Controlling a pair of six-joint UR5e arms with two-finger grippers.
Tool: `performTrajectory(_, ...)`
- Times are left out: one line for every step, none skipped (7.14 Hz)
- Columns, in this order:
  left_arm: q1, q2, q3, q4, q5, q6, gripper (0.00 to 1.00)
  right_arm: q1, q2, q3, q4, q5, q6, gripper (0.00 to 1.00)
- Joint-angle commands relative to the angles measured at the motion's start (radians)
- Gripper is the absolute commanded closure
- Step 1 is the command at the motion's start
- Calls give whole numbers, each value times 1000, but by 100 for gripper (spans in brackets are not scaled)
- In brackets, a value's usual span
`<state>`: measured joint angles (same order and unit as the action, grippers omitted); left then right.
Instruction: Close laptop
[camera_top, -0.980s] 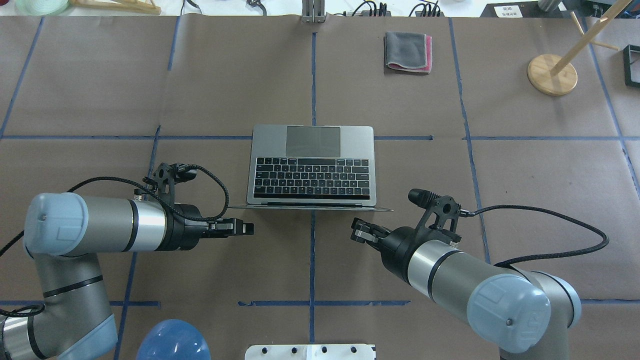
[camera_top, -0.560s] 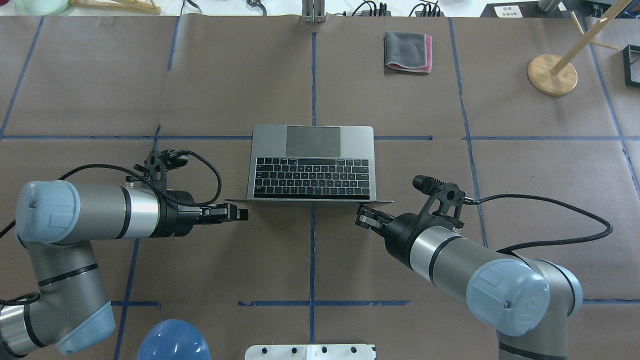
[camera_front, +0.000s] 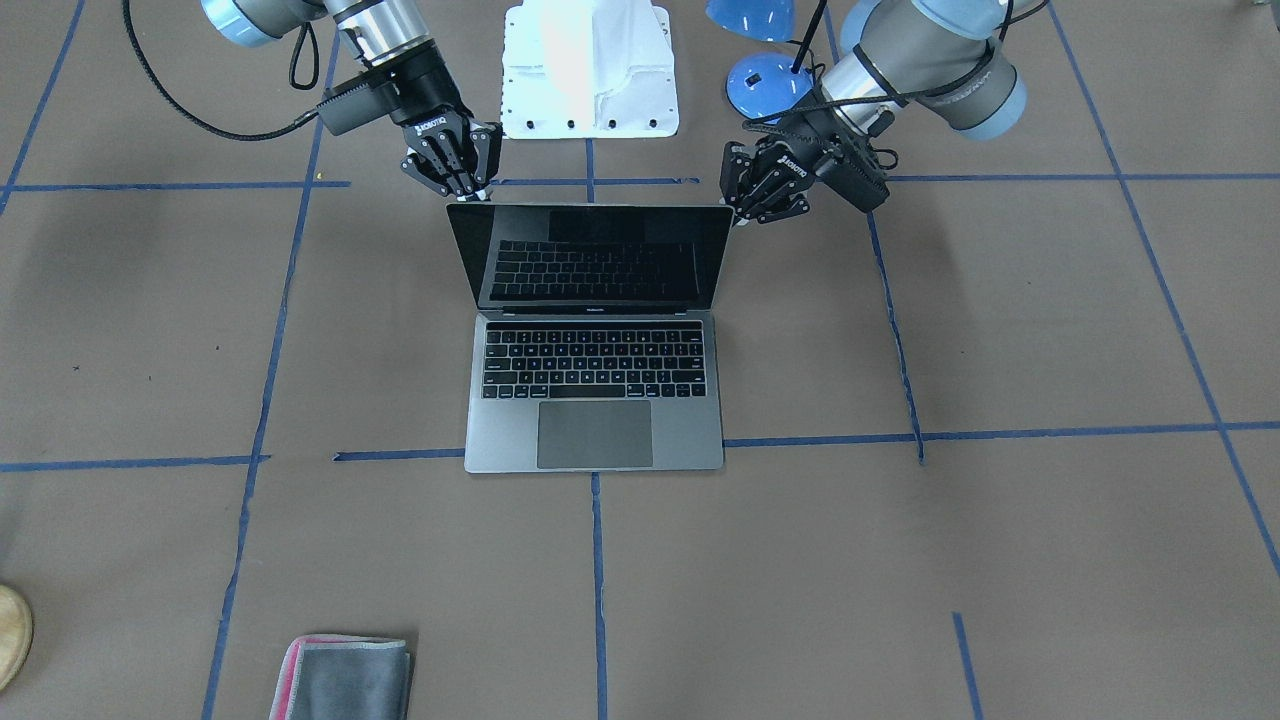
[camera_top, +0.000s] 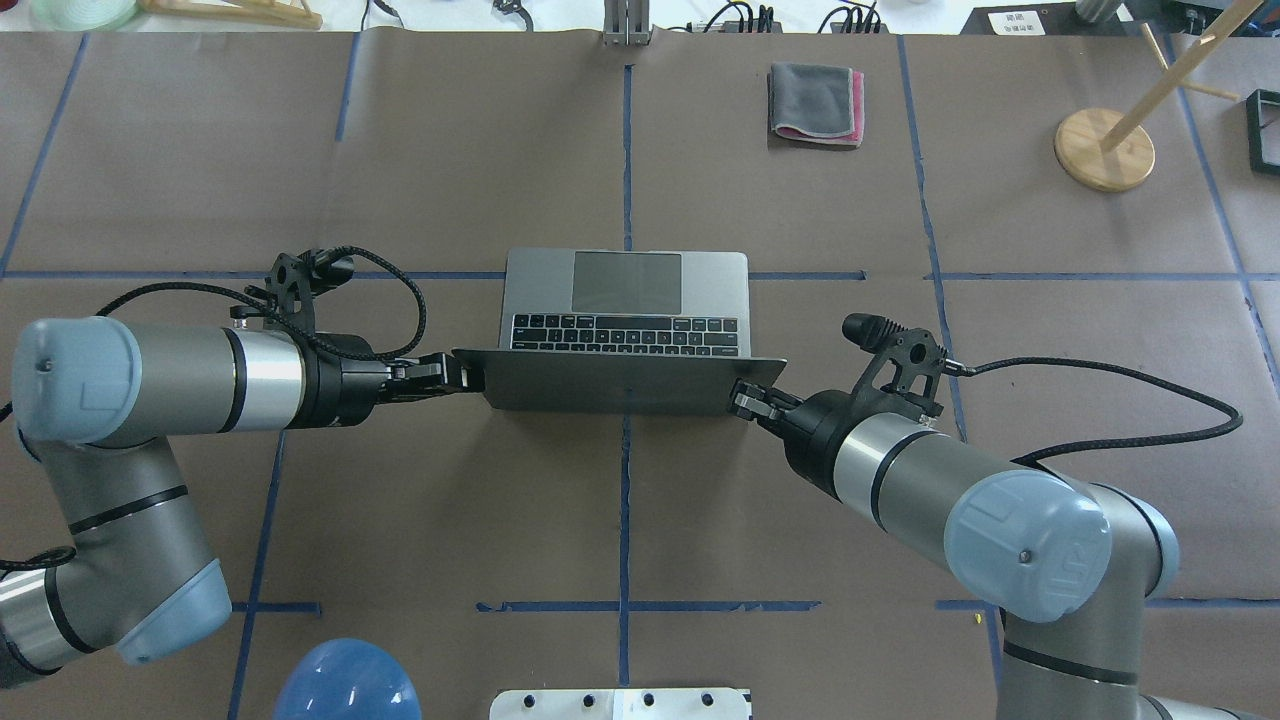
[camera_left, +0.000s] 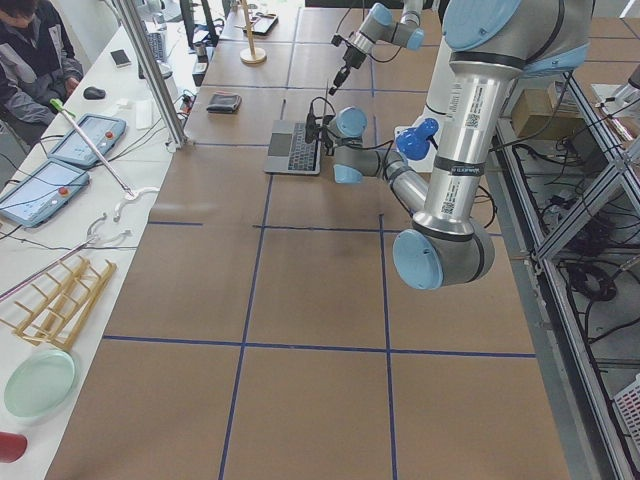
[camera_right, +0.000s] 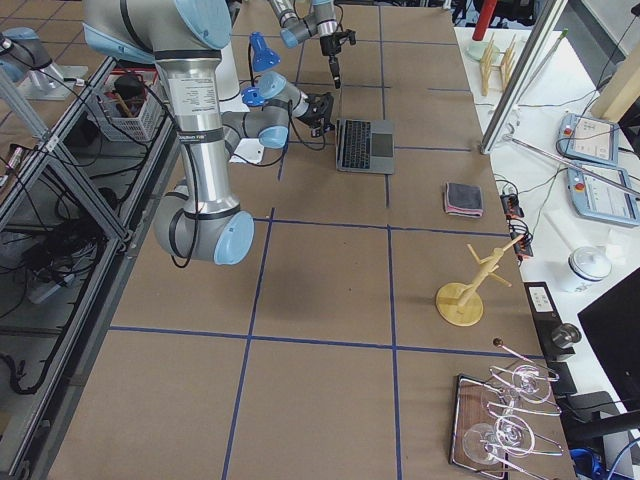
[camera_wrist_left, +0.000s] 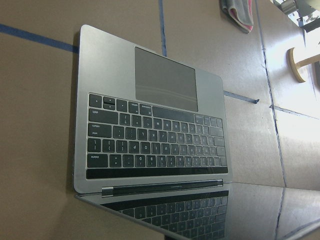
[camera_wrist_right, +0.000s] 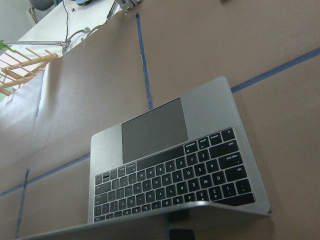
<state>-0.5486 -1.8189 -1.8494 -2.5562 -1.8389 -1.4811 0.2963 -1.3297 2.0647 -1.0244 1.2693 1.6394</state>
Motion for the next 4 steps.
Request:
performTrajectory(-11,-20,6,13,1,-15,100,18,36,-37,0,5,-1,99)
performTrajectory(-19,-20,9,17,1,-15,100,27,37,-40,0,10,-1,99)
performTrajectory(-28,-45,15,48,1,-16,100,53,37,-44,-2,54,-1,99)
performTrajectory(-31,-65,22,80,1,-15,100,76,37,-52,-6,73,-1,99)
